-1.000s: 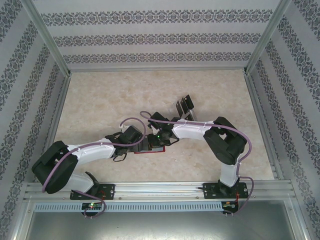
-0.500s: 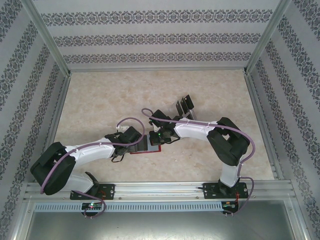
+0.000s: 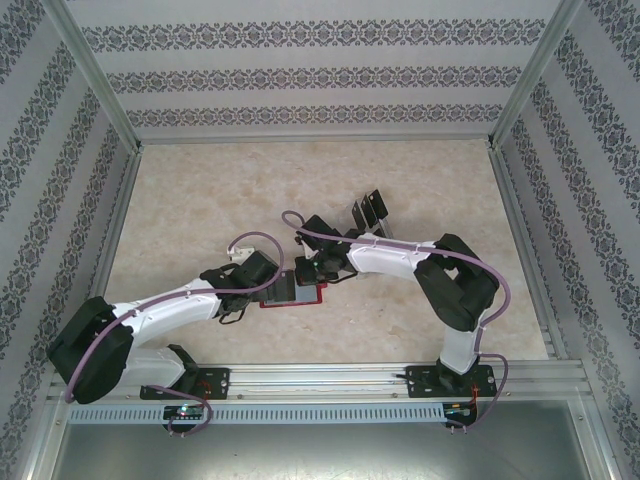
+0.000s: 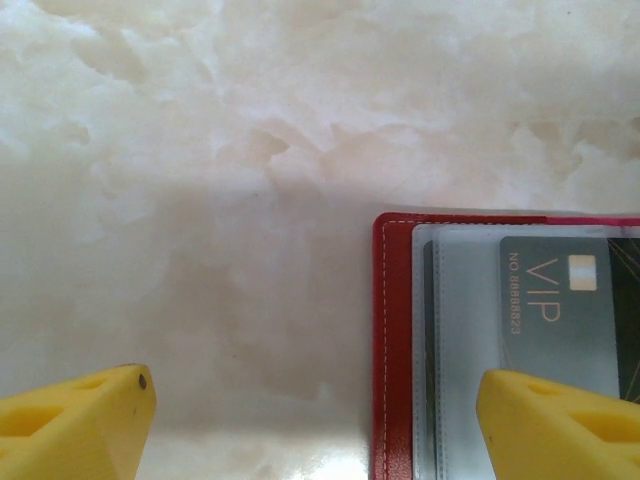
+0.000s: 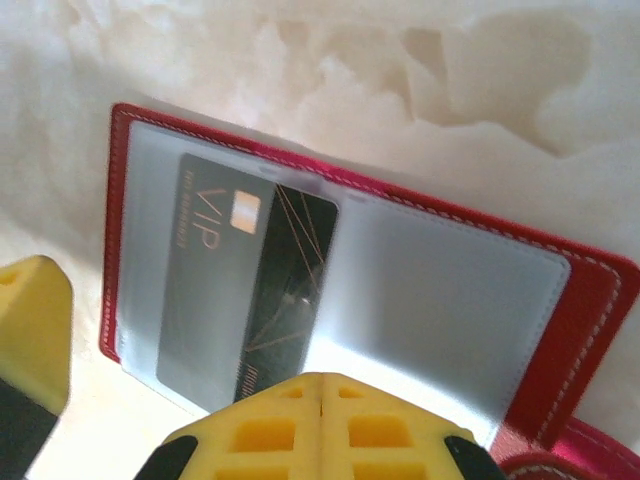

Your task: Put the credit cards into the card holder

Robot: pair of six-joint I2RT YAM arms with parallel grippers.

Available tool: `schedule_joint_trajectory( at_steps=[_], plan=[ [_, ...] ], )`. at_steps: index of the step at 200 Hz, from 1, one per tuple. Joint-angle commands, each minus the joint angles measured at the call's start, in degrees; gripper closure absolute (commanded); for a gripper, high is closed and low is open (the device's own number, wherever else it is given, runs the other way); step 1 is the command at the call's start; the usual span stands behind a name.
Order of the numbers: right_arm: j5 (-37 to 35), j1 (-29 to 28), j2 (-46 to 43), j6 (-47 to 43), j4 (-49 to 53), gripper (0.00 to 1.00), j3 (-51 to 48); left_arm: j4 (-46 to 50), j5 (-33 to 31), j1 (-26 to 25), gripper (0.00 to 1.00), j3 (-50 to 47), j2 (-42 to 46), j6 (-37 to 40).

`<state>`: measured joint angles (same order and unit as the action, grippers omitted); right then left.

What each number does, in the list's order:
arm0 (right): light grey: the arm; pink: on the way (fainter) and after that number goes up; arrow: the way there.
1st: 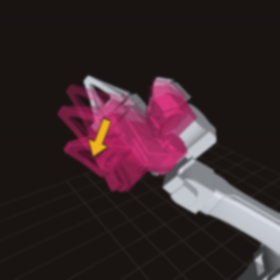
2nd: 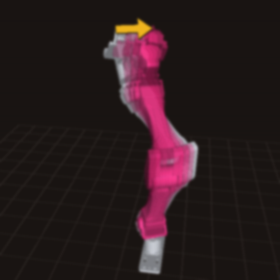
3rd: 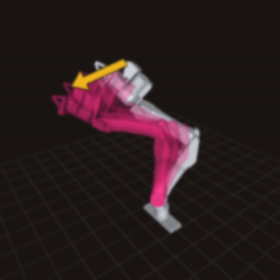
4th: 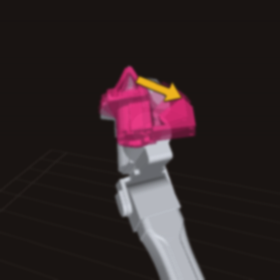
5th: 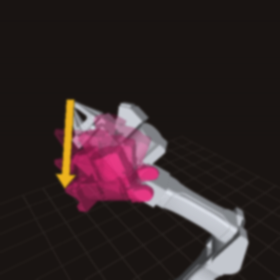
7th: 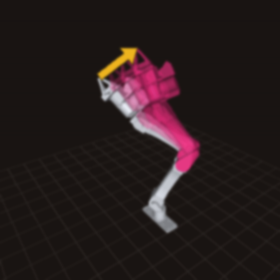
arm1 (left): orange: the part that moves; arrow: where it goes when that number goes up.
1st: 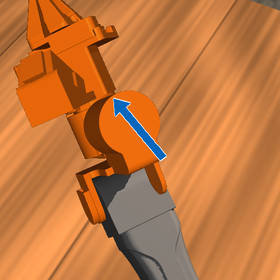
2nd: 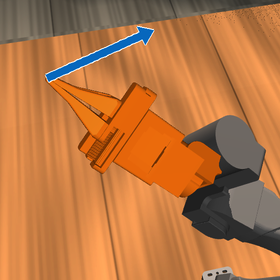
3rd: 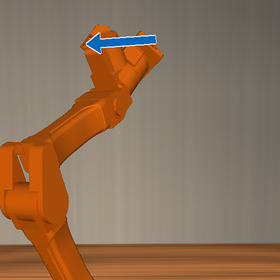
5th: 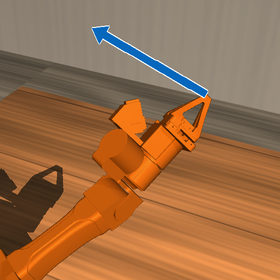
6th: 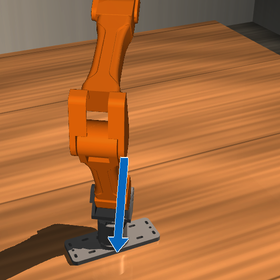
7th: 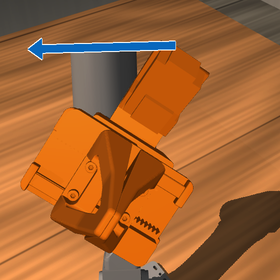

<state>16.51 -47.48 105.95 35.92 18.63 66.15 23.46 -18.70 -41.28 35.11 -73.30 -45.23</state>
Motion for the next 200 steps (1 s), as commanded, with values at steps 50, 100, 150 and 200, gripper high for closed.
schedule_joint_trajectory(
  at_steps=[50, 100, 150, 200],
  plan=[
    [1.94, -0.37, 3.82, 1.08, -1.69, 1.00, 2.67, 0.63, -1.43, -0.38, 0.15, -1.75, -2.79, 0.07],
    [1.86, -0.37, 4.79, 1.15, -2.14, 1.00, 1.98, -0.22, -1.08, -0.33, 0.16, -2.64, -4.08, -0.26],
    [2.55, -0.35, 5.49, 1.50, -2.79, 1.00, 1.79, -1.18, -0.73, -0.38, 0.16, -3.49, -4.91, -0.72],
    [3.54, -1.02, 5.96, 1.80, -2.99, 1.00, 2.99, -1.74, -0.45, -0.38, 0.16, -3.84, -5.24, -0.91]
  ],
)
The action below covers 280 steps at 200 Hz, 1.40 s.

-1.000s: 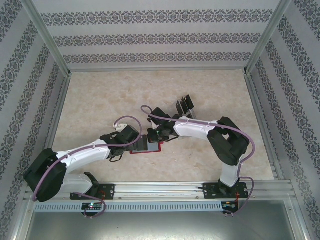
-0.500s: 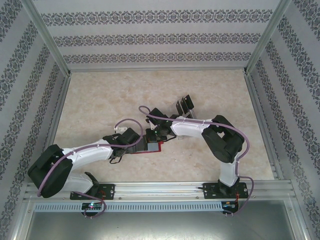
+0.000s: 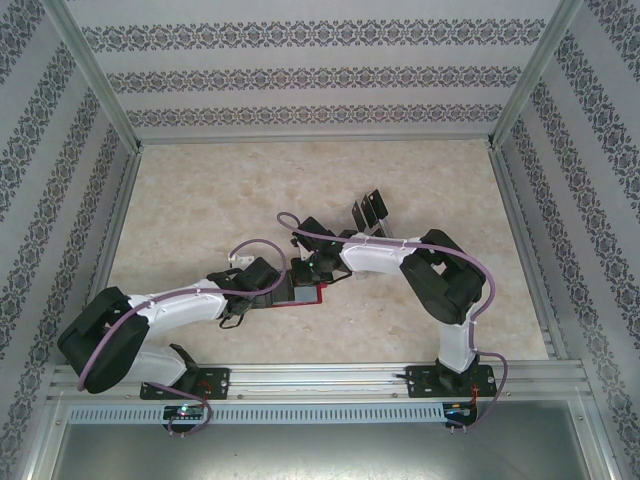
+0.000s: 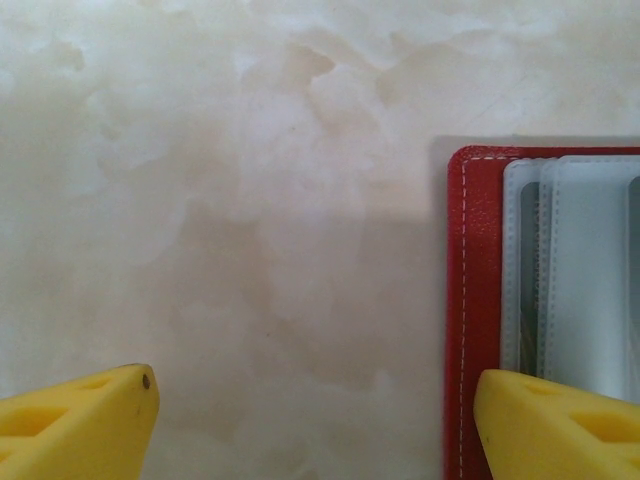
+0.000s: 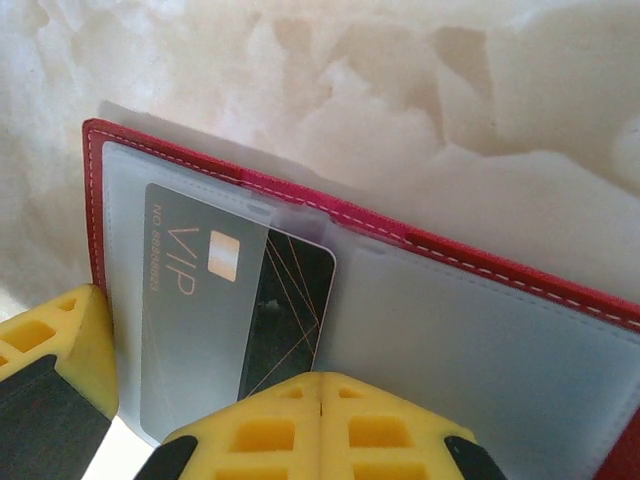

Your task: Put the credit cards into the card holder

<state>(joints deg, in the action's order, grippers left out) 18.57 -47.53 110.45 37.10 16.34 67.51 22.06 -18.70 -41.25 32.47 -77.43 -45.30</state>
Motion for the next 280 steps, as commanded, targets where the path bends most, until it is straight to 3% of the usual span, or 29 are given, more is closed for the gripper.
schedule_joint_trajectory(
  at_steps=[1, 104, 280],
  plan=[
    [1.52, -0.98, 1.49, 0.61, -0.69, 1.00, 1.65, -0.35, -0.46, -0.41, 0.16, -1.19, -1.09, -0.84],
    [5.42, -1.77, 2.40, 3.32, -4.91, 1.00, 1.15, -0.88, -0.02, -0.45, 0.17, -1.56, -0.92, -0.93],
    [1.62, -2.21, -4.51, 4.03, -5.09, 1.00, -6.22, -1.03, -0.07, -0.41, 0.17, -1.40, -0.88, -0.61]
  ],
)
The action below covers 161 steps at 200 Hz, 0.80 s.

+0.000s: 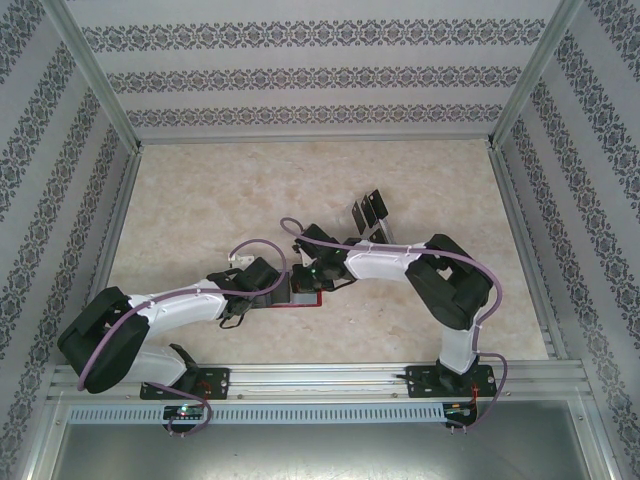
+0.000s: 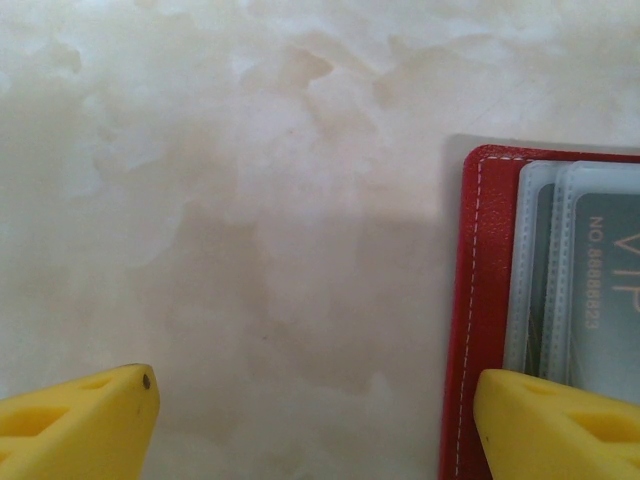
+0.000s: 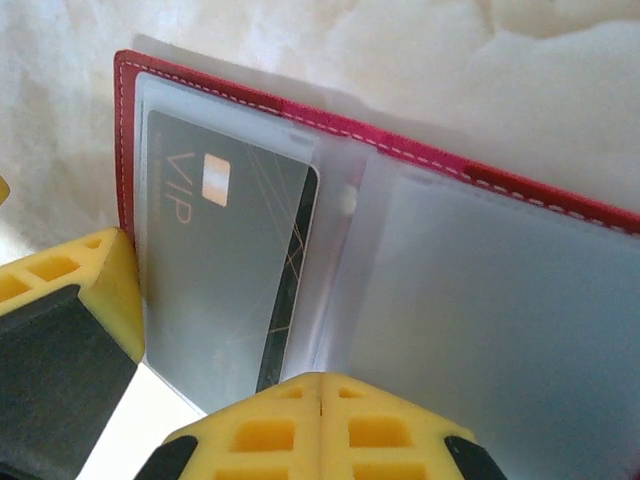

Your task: Put the credit cards into the card holder

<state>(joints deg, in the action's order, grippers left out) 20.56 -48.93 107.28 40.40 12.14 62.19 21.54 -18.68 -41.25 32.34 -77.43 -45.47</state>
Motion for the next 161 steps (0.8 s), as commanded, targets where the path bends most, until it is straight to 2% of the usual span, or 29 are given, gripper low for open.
schedule_joint_trajectory(
  at_steps=[1, 161],
  plan=[
    [-0.35, -0.82, -1.32, 0.73, -0.93, 1.00, -0.92, -0.52, -0.07, -0.45, 0.17, -1.29, -0.88, -0.42],
    [2.34, -3.27, 2.15, 2.05, -3.07, 1.00, 2.96, -1.33, 0.49, -0.41, 0.17, -1.58, -1.23, -0.80]
  ],
)
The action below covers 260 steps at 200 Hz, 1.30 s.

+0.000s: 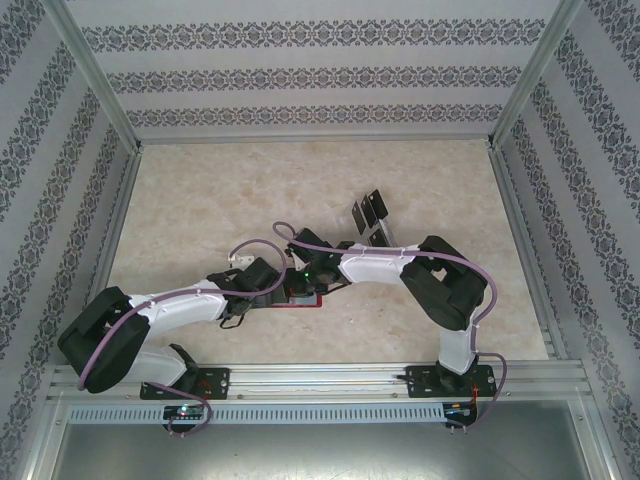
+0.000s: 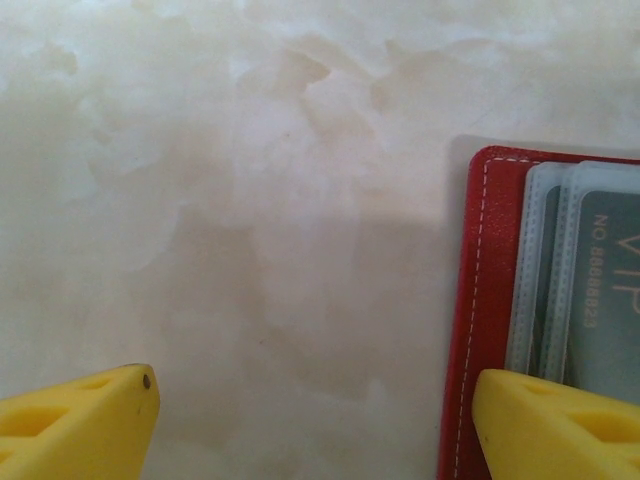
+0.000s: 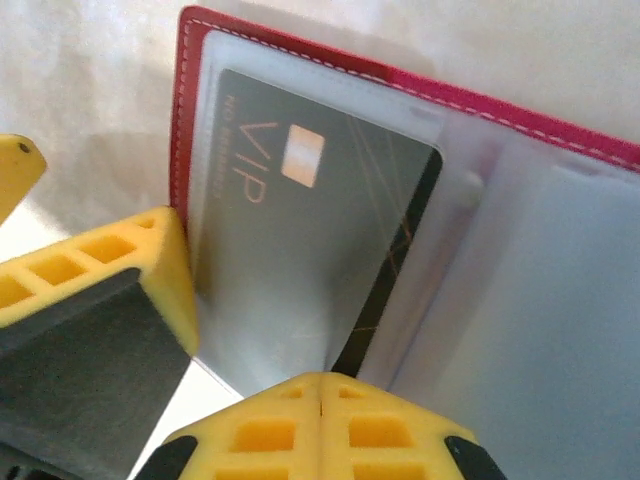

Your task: Put the credit cards into the card holder

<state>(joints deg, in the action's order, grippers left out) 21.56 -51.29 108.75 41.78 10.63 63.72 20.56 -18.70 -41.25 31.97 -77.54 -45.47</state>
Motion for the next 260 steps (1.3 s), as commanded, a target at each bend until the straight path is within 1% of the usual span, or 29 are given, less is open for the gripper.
schedule_joint_trajectory(
  at_steps=[1, 119, 183, 260],
  plan=[
    [1.31, -0.92, 0.68, 0.71, -1.57, 1.00, 1.41, -0.34, 0.51, -0.41, 0.17, -1.25, -1.12, -0.82],
    [-3.18, 0.25, -4.24, -0.27, 0.62, 1.00, -3.38, 0.14, 0.24, -0.41, 0.17, -1.18, -0.33, -0.62],
    [-2.47, -0.08, -1.60, -0.25, 0.29, 1.00, -2.74, -0.14, 0.24, -0.42, 0.17, -1.19, -0.68, -0.58],
    [-1.22, -1.01, 0.41, -0.20, 0.29, 1.00, 1.34, -0.34, 0.38, -0.42, 0.17, -1.37, -0.71, -0.81]
  ],
)
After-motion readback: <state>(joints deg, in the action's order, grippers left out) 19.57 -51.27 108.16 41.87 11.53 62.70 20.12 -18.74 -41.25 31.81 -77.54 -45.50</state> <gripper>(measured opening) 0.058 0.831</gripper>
